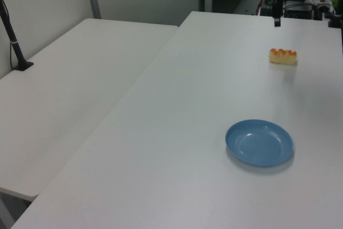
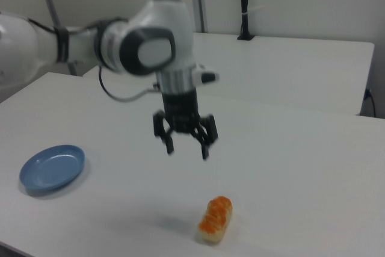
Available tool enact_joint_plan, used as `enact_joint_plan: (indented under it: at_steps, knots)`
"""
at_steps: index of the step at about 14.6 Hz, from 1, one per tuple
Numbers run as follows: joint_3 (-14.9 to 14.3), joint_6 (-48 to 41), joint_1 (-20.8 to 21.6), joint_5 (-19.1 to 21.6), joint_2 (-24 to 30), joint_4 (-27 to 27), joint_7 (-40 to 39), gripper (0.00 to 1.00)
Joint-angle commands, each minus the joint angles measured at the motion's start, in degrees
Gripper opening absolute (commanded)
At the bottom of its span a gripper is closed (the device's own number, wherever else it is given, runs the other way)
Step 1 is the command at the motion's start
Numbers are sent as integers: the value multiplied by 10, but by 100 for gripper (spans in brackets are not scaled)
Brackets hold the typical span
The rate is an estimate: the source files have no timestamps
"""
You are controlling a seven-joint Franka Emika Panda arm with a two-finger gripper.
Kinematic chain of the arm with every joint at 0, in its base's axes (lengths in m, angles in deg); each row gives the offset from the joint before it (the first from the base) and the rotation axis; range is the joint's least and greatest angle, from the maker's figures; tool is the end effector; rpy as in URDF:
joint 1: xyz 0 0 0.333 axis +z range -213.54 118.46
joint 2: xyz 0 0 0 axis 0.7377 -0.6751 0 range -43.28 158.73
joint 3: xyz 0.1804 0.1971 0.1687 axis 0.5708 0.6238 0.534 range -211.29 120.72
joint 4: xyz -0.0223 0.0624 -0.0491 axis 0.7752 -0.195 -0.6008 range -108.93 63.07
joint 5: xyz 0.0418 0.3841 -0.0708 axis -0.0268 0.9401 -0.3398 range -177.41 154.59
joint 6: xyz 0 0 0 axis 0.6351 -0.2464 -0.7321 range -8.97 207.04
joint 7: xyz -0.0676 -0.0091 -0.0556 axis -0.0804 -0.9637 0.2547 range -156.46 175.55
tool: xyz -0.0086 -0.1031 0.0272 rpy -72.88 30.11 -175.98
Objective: Put the bread onto the plate
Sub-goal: 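Lower the open gripper over the orange-topped bread roll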
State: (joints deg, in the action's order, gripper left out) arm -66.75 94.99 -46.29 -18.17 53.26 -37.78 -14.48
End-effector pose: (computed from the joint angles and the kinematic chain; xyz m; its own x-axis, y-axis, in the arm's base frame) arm 0.5346 -0.2025 0.4802 0.9837 0.0908 -0.1551 0.1047 -0.9910 0.0837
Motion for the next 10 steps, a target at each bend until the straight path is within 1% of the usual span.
enact_joint_plan:
  at_steps: [1, 3, 7, 10]
  knots:
    - [-7, 99, -4, -40, -6, -84, -2, 100]
    - [-7, 126, -24, -42, -37, -84, -2, 100]
    - [-7, 199, -39, -42, -101, -86, 3, 100]
    - [-6, 217, -45, -42, -118, -86, 3, 100]
